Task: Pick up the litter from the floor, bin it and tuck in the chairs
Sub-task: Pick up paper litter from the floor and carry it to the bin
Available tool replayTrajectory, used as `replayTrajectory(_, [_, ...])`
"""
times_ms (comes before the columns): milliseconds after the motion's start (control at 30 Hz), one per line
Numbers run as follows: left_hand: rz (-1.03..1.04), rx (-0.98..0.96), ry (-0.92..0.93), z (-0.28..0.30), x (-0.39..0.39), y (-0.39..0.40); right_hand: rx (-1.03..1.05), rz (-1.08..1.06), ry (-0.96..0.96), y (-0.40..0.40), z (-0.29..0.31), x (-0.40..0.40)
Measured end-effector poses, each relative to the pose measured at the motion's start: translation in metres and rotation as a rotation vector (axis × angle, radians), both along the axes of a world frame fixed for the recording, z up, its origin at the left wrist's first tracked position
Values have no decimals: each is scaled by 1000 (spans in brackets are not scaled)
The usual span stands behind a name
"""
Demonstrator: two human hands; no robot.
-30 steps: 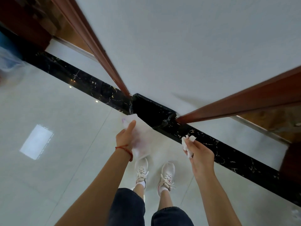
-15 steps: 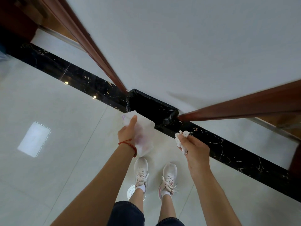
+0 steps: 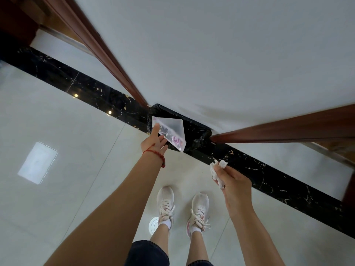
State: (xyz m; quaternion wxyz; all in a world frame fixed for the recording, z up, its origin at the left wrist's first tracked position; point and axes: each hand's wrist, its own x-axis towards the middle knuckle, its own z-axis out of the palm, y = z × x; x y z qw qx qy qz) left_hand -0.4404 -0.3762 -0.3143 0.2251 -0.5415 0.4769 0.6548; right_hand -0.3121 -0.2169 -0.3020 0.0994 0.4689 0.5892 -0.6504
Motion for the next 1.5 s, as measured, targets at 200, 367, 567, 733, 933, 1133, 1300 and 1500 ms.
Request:
replayTrajectory(200, [-430,-346,126,-11,17,-15,32,5,-6,2,-9,-2])
replayTrajectory(367, [-935,-615,340,-9,43,-31,68,23,-51,-13,-10,-18])
replayTrajectory(567, [-1351,-820,502,-5,57,-57,80,60,-90,-38,-19,-46])
replayTrajectory(733, [-1463,-909,562,-7,58,-75,98,133,-147,-62,-44,-63])
replayTrajectory(933, [-1444,-900,516,-11,61,-94,61,91,-212,-74,-71,-96])
replayTrajectory(1133, [-1443,-887,506,-12,68,-101,-166,-123,-138,-75,-69,-111])
replayTrajectory(1300, [-1467,-866,513,-7,66,-97,109,212,-84,-77,-61,-93])
replayTrajectory(1500, [-1529,-874,584,12,56,-83,478,574,59,-72,-37,-50])
